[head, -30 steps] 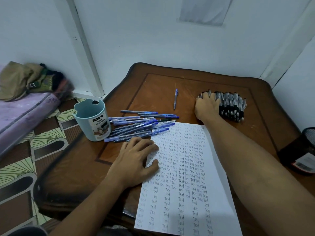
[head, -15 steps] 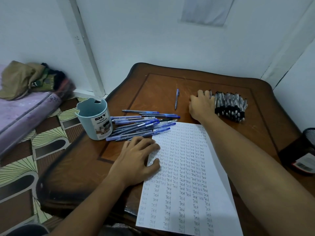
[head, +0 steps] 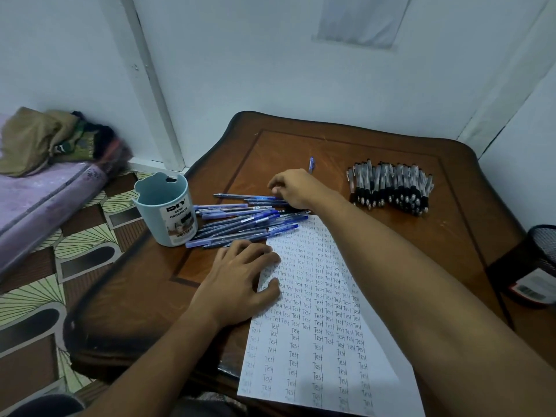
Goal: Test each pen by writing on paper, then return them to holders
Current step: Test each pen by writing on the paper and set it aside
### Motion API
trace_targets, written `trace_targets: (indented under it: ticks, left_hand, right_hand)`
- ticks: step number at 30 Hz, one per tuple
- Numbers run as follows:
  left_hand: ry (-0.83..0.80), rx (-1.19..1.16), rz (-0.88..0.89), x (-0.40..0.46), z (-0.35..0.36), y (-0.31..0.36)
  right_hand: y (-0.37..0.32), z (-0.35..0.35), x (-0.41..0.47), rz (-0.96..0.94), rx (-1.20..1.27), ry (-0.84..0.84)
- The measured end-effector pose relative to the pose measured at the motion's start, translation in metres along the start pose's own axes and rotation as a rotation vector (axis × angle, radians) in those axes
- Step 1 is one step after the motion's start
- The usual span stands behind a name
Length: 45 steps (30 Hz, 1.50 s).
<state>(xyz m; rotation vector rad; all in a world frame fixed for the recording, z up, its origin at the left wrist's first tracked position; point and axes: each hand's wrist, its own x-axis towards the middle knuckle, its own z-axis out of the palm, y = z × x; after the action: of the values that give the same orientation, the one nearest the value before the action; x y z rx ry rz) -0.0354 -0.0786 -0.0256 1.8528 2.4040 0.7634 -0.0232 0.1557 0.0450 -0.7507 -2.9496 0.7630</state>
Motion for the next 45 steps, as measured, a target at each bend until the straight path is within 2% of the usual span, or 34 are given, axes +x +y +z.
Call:
trace_targets:
  ticks: [3,6,13,16,20,22,28,31,33,37,39,42,45]
  left_hand:
    - [0.003,0.002,-0.001,0.001,0.000,0.000]
    - [-0.002,0.004,0.005,0.001,0.000,-0.001]
    - [-0.003,-0.007,0.008,0.000,0.000,-0.001]
    - [0.008,-0.011,0.011,0.000,0.000,-0.001]
    - [0.018,-0.006,0.015,0.000,0.001,-0.003]
    - [0.023,-0.005,0.015,0.000,0.002,-0.004]
    - [0.035,-0.002,0.020,0.000,0.004,-0.007]
    - [0.032,0.007,0.025,0.000,0.005,-0.009]
    - [0.051,0.003,0.031,0.000,0.005,-0.009]
    - [0.077,-0.001,0.036,0.001,0.006,-0.009]
    - [0.088,0.011,0.047,0.001,0.006,-0.009]
    - [0.087,0.019,0.049,0.001,0.007,-0.009]
    - [0.088,0.020,0.040,0.002,0.006,-0.008]
  right_hand:
    - [-0.009,0.006,0.009,0.010,-0.059,-0.064]
    - [-0.009,0.009,0.012,0.036,-0.063,-0.051]
    - [-0.004,0.006,0.007,0.039,0.129,0.000]
    - [0.005,0.002,0.002,0.048,0.354,0.065]
    - [0.018,-0.007,-0.011,0.082,0.960,0.212]
    - [0.025,-0.014,-0.016,0.110,1.187,0.315]
    - [0.044,-0.035,-0.041,0.203,1.505,0.532]
    - [0.053,-0.044,-0.059,0.209,1.637,0.578]
    - [0.057,-0.045,-0.069,0.217,1.661,0.592]
    - [0.065,-0.039,-0.084,0.314,1.506,0.637]
    - [0.067,-0.037,-0.095,0.347,1.472,0.587]
    - [0.068,-0.035,-0.114,0.323,1.551,0.510]
    - [0.067,-0.028,-0.132,0.360,1.373,0.480]
